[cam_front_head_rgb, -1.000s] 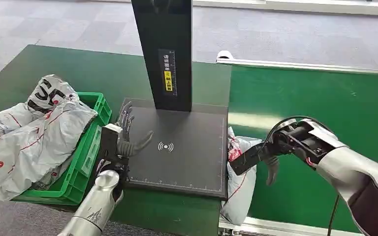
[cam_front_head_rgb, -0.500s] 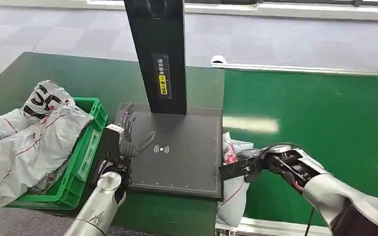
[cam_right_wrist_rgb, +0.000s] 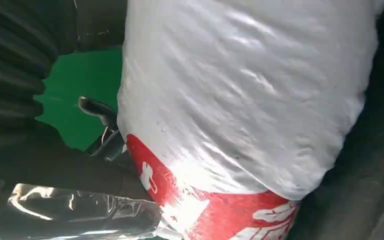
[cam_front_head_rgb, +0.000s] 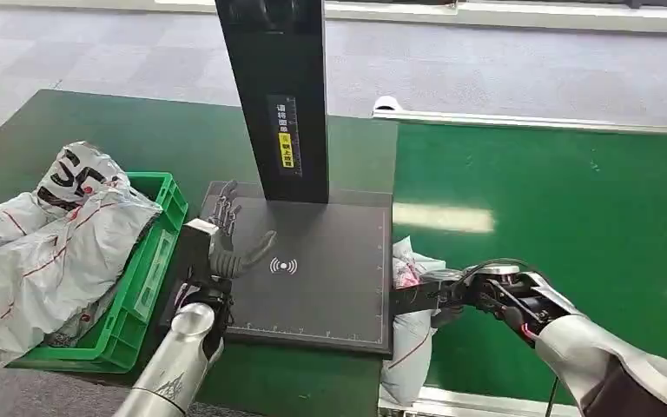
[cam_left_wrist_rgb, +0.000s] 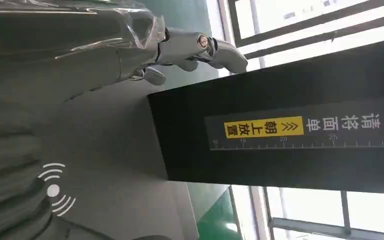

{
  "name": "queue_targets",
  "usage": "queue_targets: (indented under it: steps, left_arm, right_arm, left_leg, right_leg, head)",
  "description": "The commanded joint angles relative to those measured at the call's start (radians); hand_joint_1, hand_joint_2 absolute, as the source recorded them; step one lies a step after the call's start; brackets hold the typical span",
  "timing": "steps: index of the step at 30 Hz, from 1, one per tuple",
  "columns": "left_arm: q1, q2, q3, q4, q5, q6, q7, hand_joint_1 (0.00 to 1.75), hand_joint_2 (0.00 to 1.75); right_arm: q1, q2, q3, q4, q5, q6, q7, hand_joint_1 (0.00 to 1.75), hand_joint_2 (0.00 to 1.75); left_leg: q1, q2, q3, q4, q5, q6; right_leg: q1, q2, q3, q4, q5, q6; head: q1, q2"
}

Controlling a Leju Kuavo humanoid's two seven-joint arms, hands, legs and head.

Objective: Moved the parcel from conveyor to table for the left to box.

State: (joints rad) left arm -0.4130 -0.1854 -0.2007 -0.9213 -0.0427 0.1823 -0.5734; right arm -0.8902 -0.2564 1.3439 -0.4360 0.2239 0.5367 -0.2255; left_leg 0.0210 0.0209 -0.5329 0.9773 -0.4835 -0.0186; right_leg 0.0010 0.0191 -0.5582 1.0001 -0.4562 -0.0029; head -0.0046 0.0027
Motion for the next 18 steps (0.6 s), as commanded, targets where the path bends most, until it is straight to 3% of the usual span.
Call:
queue_targets:
  steps: [1,9,14,18]
  left_arm:
    - [-0.002,0.011,-0.013,0.031,0.0,-0.001,0.006,0.0,1.75]
    - [-0.01,0.013,-0.02,0.034,0.001,-0.005,0.01,0.0,1.75]
    - [0.009,0.02,-0.02,0.02,0.01,0.005,0.006,0.0,1.75]
    - [0.025,0.032,-0.021,-0.007,0.017,0.005,0.009,0.0,1.75]
  right_arm:
    - [0.129,0.048,0.02,0.02,-0.004,0.028,-0.01,1.75,1.75]
    - [0.143,0.043,-0.001,0.0,-0.031,0.037,-0.002,1.75,1.75]
    - [0.16,0.052,-0.006,-0.011,-0.002,-0.061,0.012,1.75,1.75]
    - [0.138,0.052,-0.087,-0.036,-0.057,-0.087,-0.012,1.75,1.75]
  left_leg:
    - [0.001,-0.004,0.001,-0.004,0.002,0.001]
    - [0.0,-0.009,-0.002,-0.007,0.004,0.002]
    - [0.001,-0.007,0.001,-0.006,0.001,0.001]
    - [0.001,-0.002,0.001,-0.002,-0.002,0.0]
  right_leg:
    - [0.001,-0.004,0.002,-0.005,0.001,0.0]
    - [0.0,-0.008,0.0,-0.007,0.001,0.001]
    - [0.001,-0.006,0.003,-0.006,-0.001,0.0]
    - [0.001,-0.001,0.001,-0.002,-0.002,0.0]
  head:
    - [0.0,0.0]
    - [0.0,0.0]
    - [0.0,0.0]
    - [0.0,0.0]
